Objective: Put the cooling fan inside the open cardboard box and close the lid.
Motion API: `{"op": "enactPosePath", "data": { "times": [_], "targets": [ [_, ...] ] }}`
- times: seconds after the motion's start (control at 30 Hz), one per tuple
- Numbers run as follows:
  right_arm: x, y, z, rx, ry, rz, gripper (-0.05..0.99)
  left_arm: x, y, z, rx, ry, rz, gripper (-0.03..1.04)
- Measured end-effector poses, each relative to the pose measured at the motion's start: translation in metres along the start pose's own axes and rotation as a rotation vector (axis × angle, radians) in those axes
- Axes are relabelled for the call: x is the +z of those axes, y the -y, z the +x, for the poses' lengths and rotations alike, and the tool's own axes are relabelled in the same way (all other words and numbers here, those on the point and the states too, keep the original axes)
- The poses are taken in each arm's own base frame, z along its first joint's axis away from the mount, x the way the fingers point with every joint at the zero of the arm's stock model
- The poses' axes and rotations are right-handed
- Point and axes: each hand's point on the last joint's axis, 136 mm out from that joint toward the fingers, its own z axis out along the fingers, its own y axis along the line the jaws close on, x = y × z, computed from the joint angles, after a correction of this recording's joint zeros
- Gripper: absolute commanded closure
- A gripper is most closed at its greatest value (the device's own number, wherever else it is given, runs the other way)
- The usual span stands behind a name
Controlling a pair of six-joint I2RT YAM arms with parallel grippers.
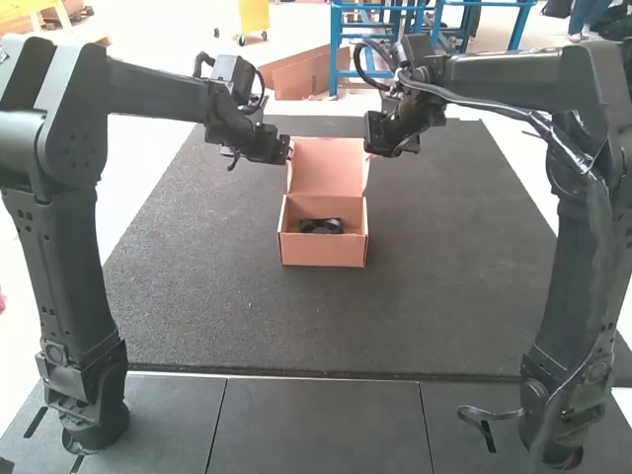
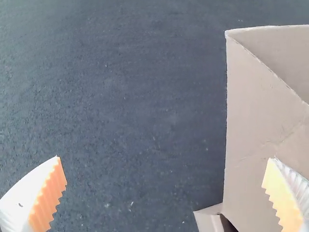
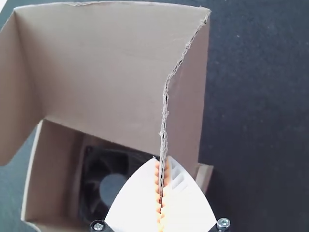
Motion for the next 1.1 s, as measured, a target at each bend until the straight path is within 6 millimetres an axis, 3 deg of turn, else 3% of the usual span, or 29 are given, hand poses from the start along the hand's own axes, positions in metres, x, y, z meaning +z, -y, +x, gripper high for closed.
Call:
{"op": "enactPosePath", "data": {
  "times": [0.17, 0.5, 0.73, 1.1],
  "targets": [
    [-0.004, -0.005, 0.011, -0.009, -0.013, -0.006, 0.95, -0.001, 0.003, 0.0, 0.003, -0.001, 0.004, 0.05],
    [-0.003, -0.02, 0.039, -0.038, -0.062, -0.02, 0.95, -0.024, 0.004, -0.006, -0.004, 0.004, 0.004, 0.05],
    [-0.005, -0.02, 0.045, -0.039, -0.07, -0.019, 0.95, -0.028, 0.005, -0.001, -0.01, -0.018, 0.005, 0.05],
    [0.0, -0.016, 0.06, -0.036, -0.107, -0.011, 0.95, -0.029, 0.023, 0.012, 0.008, -0.07, 0.009, 0.05]
  ]
}}
